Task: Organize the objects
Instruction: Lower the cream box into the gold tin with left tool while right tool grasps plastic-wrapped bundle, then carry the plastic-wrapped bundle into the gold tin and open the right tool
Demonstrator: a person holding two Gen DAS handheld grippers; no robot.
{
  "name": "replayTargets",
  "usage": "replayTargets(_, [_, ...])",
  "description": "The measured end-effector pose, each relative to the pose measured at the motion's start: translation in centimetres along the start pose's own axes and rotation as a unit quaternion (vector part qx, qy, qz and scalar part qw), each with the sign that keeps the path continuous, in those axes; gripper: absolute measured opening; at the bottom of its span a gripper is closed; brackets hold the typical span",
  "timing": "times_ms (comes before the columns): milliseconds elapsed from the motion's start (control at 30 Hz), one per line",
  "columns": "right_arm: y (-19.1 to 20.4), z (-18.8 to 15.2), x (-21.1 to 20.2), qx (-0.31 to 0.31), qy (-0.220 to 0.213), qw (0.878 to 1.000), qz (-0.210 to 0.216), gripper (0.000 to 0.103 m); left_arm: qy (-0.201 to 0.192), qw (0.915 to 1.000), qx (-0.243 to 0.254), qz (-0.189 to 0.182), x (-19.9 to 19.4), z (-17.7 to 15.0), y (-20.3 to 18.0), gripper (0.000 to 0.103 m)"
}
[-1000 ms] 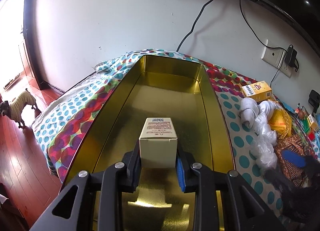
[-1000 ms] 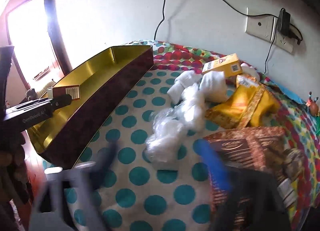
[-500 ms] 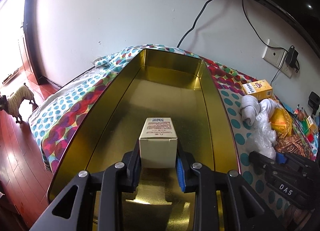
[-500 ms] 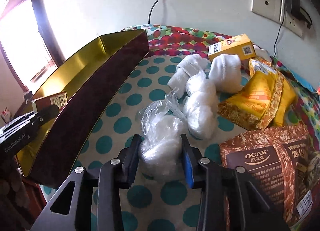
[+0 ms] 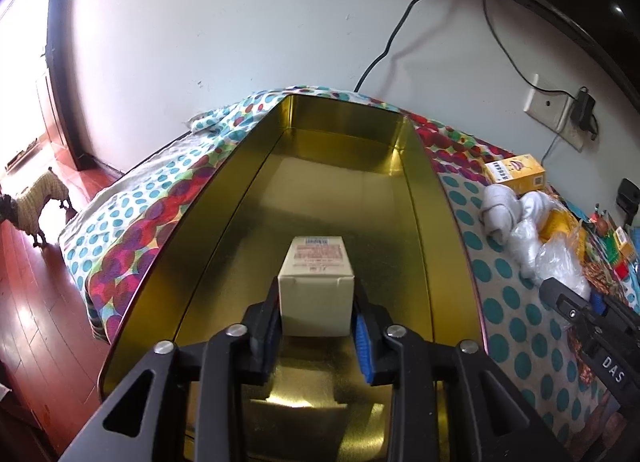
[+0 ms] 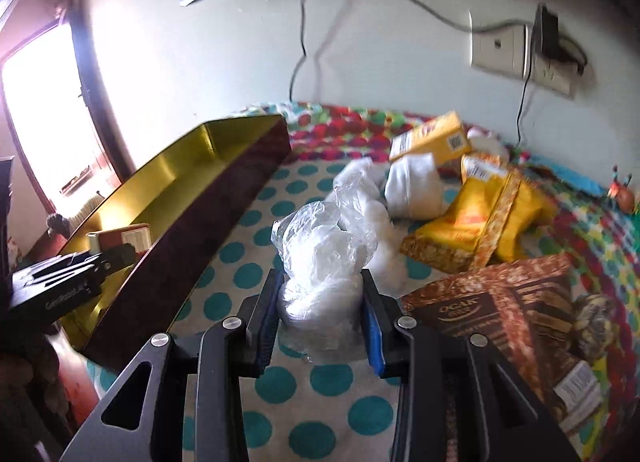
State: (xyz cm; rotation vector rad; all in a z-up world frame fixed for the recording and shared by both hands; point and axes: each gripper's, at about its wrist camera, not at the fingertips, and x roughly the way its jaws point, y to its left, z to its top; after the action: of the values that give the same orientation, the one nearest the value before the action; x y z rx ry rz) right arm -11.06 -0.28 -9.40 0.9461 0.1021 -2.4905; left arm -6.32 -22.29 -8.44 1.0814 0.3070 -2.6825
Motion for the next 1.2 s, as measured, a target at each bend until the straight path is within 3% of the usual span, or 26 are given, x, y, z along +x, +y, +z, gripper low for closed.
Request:
replayTargets(33, [0.1,0.0,-0.3,-0.005,-0.002,1.000,0.000,0.034,-0.001,1.0000,0.002,-0.003,-0.2,-0.1,-0.1,0.060])
replayTargets(100, [0.1,0.4,-1.2,-0.005,-0.009,1.000,0.001,0.034,-0.008,0.9999,0.003,-0.012,-0.7,-0.3,0.0,0.071])
replayTargets(367, [2.6,3.8,-4.2,-0.042,-0.035,0.998,0.036,0.034,-0.067,0.9974,0.005,-0.028,-7.2,-3.7,1.2,0.077])
replayTargets(500, [7.0,5.3,-2.5,-0.091,-0.021,0.993,0.068,0.034,-0.085,0.9962,0.009,-0.018,-10.3,-6.3,0.9,0.078])
replayTargets(700, [11.7,6.0,0.8,-0.127,0.003,0.988,0.083,0.034,-0.117,0.9927,-0.006,-0.025,-13.4,-6.3,1.7,0.078])
replayTargets(1200, [14.8,6.3,6.5,-0.150,0.051,0.985,0.065,0.034,-0.096,0.9944,-0.039,-0.024,-12.8,-7.1,3.9,0.078])
